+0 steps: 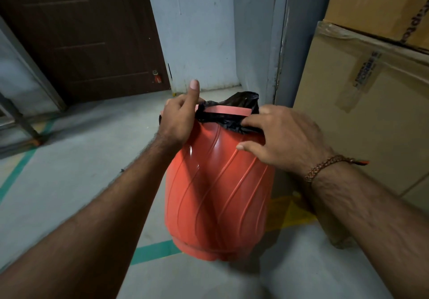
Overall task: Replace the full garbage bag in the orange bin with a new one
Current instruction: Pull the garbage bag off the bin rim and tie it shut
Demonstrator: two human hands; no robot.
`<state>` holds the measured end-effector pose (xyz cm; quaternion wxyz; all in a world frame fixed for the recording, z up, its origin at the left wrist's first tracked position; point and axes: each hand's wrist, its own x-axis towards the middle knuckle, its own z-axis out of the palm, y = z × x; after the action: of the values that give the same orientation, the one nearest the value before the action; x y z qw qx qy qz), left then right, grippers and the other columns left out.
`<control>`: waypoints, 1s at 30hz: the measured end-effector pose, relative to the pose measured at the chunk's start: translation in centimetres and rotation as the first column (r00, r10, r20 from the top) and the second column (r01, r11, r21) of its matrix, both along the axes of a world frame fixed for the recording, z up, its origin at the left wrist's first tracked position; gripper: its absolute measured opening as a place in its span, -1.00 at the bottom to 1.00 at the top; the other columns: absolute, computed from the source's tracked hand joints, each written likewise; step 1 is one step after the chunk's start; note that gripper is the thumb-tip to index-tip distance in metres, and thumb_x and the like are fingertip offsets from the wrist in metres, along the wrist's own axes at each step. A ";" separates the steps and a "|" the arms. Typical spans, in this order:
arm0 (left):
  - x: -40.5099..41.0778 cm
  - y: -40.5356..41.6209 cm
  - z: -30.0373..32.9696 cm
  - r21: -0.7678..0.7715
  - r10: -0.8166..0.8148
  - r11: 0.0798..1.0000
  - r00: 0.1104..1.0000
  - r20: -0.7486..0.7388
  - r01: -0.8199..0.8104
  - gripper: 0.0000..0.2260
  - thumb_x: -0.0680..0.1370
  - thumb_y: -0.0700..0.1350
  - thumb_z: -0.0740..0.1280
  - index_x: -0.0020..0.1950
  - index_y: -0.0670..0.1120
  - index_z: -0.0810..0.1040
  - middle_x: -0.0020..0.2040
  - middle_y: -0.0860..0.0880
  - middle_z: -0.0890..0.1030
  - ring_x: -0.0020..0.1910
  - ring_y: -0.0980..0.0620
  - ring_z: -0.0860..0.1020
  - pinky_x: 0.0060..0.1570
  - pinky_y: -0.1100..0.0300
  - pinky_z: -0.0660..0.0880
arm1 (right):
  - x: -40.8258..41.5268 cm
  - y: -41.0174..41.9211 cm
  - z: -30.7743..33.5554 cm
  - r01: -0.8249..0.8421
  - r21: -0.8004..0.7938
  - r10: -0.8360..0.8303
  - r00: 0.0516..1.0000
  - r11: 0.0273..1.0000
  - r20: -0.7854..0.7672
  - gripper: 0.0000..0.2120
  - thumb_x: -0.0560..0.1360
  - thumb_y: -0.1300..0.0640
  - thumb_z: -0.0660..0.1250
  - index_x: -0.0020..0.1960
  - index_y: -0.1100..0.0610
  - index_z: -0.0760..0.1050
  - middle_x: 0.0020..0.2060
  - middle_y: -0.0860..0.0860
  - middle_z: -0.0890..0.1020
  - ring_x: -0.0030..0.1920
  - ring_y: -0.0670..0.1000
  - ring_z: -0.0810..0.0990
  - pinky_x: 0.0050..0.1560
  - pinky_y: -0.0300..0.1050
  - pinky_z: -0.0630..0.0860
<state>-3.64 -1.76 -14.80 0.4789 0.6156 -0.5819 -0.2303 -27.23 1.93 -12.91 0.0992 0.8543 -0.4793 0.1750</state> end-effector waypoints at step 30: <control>-0.3 -1.7 -1.0 -0.203 0.000 0.974 0.897 0.443 0.100 -0.44 0.29 0.56 0.39 -0.22 0.06 0.53 -0.15 0.04 0.55 -0.04 -0.02 0.51 0.14 -0.28 0.50 | -2.2 -3.4 -2.1 0.165 0.201 -0.248 0.814 0.966 0.525 -0.65 0.47 0.06 0.55 0.23 0.09 0.68 -0.03 0.01 0.59 -0.02 -0.01 0.54 -0.02 -0.16 0.48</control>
<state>-3.95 -3.43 -15.83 0.3943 0.5793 -0.7127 -0.0317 -29.38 -1.50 -15.02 -0.0860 0.7164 -0.5892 0.3637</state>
